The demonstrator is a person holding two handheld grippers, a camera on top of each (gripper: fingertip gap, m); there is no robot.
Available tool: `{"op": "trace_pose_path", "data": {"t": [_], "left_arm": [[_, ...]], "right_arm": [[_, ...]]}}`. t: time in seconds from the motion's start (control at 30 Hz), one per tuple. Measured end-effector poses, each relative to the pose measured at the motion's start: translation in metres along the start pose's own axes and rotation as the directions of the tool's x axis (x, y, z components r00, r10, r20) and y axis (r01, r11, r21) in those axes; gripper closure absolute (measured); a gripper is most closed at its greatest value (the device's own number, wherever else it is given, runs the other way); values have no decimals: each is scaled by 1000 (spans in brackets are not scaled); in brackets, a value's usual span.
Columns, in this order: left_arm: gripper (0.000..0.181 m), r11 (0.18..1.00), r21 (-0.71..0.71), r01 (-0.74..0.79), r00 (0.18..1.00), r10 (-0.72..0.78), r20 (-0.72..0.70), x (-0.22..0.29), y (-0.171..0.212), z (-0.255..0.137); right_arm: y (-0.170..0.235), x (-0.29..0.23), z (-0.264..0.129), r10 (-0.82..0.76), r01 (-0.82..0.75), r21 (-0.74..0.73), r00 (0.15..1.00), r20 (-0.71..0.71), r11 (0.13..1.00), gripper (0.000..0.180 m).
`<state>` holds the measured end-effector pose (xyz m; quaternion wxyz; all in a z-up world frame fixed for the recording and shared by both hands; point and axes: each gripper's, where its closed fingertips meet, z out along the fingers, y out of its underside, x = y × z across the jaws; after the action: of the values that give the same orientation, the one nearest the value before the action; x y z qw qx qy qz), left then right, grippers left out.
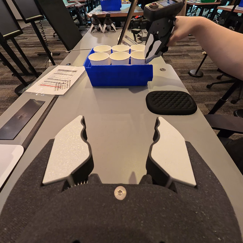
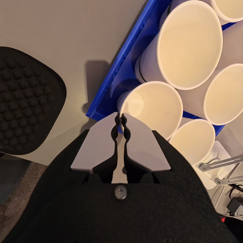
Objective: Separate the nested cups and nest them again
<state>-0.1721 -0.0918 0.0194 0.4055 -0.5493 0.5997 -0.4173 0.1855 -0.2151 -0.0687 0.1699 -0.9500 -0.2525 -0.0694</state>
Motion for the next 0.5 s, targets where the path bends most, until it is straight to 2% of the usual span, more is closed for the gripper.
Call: {"op": "trace_pose_path", "data": {"t": [0.07, 0.13, 0.2, 0.3, 0.4, 0.5], "left_arm": [[81, 1000, -2, -3, 1000, 3, 1, 0, 0, 0], [81, 1000, 0, -3, 1000, 3, 0, 1, 0, 0], [81, 1000, 1, -2, 1000, 2, 3, 0, -1, -1], [81, 1000, 6, 3, 1000, -3, 2, 0, -1, -2], [81, 1000, 1, 7, 1000, -7, 7, -1, 1, -1], [82, 1000, -2, 18, 1000, -18, 3, -2, 3, 1]], "right_arm": [[1, -2, 1, 6, -6, -2, 1000, 13, 1000, 176], [5, 0, 3, 6, -6, -23, 1000, -1, 1000, 166], [7, 1, 3, 9, -9, -19, 1000, -15, 1000, 162], [-3, 1, -13, 34, -31, 87, 999, -36, 996, 156], [-17, 5, -60, 33, -10, 240, 995, -93, 971, 153], [-38, 23, -129, 111, -62, 503, 992, -67, 862, 159]]}}
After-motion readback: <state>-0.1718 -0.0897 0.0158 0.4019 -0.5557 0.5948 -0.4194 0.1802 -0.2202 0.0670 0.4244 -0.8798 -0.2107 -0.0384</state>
